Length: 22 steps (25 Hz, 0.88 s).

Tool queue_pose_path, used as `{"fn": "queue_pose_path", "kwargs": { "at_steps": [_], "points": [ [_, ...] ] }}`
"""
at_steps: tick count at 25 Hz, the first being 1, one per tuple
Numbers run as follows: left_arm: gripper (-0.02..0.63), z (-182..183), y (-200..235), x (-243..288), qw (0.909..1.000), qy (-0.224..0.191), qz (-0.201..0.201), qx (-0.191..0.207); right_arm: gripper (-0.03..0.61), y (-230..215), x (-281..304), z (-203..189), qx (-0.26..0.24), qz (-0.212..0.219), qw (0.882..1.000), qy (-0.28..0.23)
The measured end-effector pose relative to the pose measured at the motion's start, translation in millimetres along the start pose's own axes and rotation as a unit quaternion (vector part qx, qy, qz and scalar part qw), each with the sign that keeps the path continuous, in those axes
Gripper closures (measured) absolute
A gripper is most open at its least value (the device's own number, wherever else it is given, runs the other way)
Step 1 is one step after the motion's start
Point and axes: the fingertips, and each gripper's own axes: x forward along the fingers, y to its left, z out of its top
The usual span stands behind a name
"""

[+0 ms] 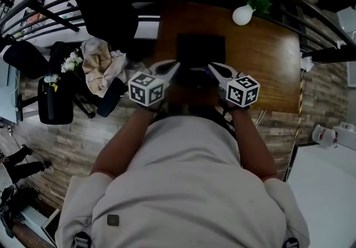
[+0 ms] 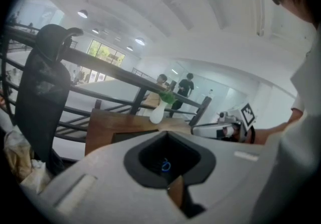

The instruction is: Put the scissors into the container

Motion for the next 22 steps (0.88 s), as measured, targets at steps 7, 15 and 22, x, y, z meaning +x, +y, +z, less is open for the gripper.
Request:
{"fn": "queue_pose_path", "kwargs": {
  "at_steps": [7, 15, 22],
  "points": [
    [0.609, 11, -18, -11, 0.9998, -0.013, -0.001, 0.011, 0.571, 24, -22, 17, -0.020, 0.021, 0.999, -0.014],
    [0.609, 10, -44, -10, 0.9993, -0.024, 0.028, -0.006, 0.571, 28, -69, 28, -0.030, 0.047, 0.998, -0.020],
    [0.609, -4, -86, 6, 0.9988, -0.027, 0.041, -0.004, 0.571, 24, -107, 14, -0.044, 0.070, 0.997, -0.009]
  ]
}}
